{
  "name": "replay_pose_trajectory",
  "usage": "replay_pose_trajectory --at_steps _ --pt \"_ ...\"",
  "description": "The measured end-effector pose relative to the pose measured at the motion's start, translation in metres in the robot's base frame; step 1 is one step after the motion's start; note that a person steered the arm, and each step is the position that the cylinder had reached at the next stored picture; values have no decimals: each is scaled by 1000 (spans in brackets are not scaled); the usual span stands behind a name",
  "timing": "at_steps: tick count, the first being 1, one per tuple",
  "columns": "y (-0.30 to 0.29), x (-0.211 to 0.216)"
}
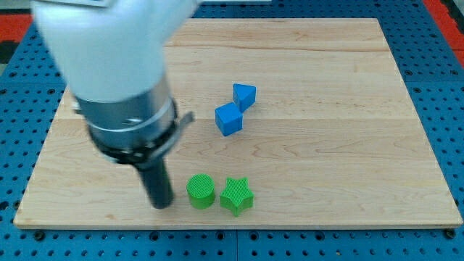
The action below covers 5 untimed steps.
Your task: Touch the left side of the red star
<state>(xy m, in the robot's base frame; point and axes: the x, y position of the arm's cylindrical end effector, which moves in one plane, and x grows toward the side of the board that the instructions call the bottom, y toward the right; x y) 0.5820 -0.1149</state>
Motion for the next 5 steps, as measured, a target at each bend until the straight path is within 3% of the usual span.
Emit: replay_pose_trajectory --at_steps 3,5 --pt "-188 -168" --pt "-189 -279"
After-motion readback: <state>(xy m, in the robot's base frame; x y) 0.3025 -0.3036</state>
